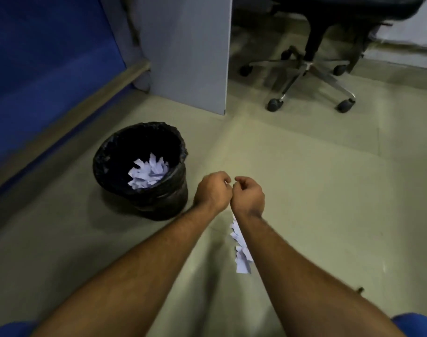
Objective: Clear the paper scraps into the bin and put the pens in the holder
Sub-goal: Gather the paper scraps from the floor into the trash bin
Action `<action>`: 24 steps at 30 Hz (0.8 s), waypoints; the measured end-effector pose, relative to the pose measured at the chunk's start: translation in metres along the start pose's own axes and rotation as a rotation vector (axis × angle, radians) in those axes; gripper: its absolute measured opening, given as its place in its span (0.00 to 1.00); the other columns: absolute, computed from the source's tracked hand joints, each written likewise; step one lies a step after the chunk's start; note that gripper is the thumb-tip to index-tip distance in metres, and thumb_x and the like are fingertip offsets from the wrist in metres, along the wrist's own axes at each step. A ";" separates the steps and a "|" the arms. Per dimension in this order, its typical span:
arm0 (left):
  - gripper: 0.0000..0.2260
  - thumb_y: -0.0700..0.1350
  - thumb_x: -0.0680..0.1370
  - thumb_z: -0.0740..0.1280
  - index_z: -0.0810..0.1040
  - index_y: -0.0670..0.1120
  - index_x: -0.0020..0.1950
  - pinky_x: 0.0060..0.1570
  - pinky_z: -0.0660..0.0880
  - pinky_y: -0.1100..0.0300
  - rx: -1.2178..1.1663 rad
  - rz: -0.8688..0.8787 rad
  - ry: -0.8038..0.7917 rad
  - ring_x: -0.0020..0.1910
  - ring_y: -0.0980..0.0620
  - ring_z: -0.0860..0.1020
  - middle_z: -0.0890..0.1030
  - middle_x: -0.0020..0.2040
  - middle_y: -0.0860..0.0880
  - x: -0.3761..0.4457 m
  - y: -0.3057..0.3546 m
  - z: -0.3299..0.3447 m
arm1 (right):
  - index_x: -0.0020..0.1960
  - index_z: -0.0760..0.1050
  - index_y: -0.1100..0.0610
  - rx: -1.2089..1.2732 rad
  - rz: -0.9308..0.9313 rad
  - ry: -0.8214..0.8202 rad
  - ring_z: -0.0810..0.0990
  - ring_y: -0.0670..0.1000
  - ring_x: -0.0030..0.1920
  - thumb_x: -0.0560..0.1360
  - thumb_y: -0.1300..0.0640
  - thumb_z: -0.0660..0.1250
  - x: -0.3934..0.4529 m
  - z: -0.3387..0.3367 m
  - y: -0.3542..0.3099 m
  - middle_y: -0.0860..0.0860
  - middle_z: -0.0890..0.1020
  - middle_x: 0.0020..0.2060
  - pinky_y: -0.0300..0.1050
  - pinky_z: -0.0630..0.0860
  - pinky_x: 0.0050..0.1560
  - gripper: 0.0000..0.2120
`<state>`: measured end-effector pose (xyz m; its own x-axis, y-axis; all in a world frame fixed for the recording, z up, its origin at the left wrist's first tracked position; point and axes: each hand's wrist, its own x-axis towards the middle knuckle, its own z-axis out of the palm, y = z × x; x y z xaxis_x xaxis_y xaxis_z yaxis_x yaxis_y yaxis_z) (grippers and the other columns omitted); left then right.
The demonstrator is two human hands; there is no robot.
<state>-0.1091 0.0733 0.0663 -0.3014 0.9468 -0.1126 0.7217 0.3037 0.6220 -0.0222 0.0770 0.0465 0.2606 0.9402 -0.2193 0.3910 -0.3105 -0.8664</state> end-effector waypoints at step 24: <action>0.39 0.65 0.66 0.65 0.57 0.58 0.75 0.69 0.65 0.43 0.712 0.299 -0.647 0.76 0.40 0.56 0.58 0.77 0.46 -0.064 -0.082 0.178 | 0.74 0.62 0.46 -0.955 -0.161 -0.417 0.68 0.59 0.65 0.72 0.41 0.67 -0.039 -0.043 0.204 0.54 0.65 0.71 0.53 0.72 0.55 0.33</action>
<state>-0.0381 0.0072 -0.1151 0.1968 0.8061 -0.5581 0.9804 -0.1636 0.1095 0.0854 -0.0293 -0.1018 -0.1098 0.8975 -0.4271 0.9742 0.0119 -0.2253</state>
